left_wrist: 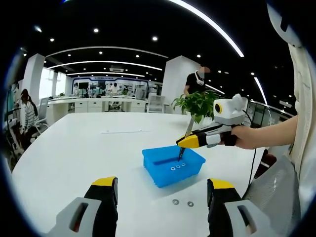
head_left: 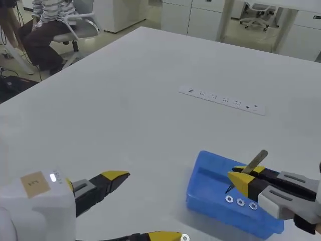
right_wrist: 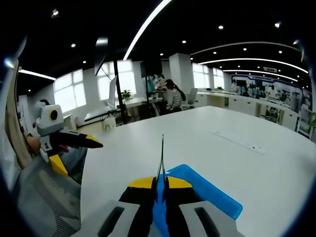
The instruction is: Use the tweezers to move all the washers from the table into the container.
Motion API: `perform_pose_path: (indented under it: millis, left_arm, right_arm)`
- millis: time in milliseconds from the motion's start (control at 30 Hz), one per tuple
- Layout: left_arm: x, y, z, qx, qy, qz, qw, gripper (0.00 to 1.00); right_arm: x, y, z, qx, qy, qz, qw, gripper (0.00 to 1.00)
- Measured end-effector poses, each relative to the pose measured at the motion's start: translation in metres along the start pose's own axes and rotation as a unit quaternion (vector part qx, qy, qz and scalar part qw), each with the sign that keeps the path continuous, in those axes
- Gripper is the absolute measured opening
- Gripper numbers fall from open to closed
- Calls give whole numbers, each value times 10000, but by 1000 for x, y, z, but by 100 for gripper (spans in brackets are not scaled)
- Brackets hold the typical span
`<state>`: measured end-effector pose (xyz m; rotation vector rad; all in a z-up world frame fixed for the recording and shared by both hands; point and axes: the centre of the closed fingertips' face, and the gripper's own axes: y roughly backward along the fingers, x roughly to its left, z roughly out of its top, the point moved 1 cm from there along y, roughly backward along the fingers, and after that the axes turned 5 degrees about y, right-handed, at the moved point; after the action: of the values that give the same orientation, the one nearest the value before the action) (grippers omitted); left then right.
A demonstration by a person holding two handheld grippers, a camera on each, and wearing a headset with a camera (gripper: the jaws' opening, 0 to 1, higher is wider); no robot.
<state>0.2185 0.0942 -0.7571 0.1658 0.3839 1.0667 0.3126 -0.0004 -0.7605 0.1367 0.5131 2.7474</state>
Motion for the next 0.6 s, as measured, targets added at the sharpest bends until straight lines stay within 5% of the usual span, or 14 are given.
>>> perform_pose_path:
  millis: [400, 600]
  left_arm:
    - [-1, -1, 0, 5, -23, -16, 10000, 75]
    - [-1, -1, 0, -10, -1, -24, 10000, 75]
  right_arm:
    - [49, -3, -28, 213, -489, 686, 9962, 4]
    - [60, -8, -48, 422, -847, 907, 9914, 4]
